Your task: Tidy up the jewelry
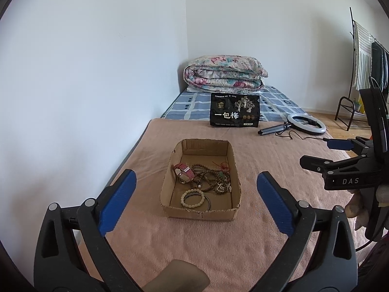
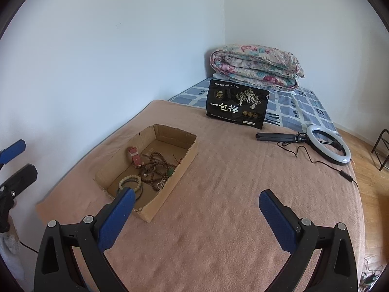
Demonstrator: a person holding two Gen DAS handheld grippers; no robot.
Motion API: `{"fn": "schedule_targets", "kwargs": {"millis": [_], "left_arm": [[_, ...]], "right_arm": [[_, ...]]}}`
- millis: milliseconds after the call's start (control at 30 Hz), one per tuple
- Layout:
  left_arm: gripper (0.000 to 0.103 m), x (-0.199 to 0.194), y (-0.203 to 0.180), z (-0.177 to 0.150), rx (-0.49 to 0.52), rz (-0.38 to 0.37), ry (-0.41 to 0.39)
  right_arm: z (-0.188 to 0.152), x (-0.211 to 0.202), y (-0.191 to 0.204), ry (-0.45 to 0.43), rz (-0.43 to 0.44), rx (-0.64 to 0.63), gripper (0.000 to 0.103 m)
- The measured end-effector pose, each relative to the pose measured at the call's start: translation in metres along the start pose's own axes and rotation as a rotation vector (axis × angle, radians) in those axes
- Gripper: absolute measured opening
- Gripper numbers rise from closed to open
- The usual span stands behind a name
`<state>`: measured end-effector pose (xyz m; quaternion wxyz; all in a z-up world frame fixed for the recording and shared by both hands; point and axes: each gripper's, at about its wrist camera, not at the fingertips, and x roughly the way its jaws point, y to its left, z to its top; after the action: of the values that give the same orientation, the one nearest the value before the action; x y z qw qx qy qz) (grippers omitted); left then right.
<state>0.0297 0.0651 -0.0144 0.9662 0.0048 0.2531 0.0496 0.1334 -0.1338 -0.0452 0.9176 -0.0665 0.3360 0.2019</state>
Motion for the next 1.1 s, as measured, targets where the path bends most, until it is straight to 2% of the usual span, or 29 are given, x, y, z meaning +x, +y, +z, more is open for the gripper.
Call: {"fn": "schedule_targets", "kwargs": {"millis": [300, 1100], "left_arm": [[0.102, -0.0002, -0.002, -0.0027, 0.004, 0.041, 0.009], [0.102, 0.0001, 0.0028, -0.0024, 0.0, 0.045, 0.012]], "right_arm": [[-0.0016, -0.0003, -0.0045, -0.005, -0.009, 0.016, 0.103], [-0.0064, 0.0014, -0.0045, 0.013, -0.019, 0.012, 0.103]]}}
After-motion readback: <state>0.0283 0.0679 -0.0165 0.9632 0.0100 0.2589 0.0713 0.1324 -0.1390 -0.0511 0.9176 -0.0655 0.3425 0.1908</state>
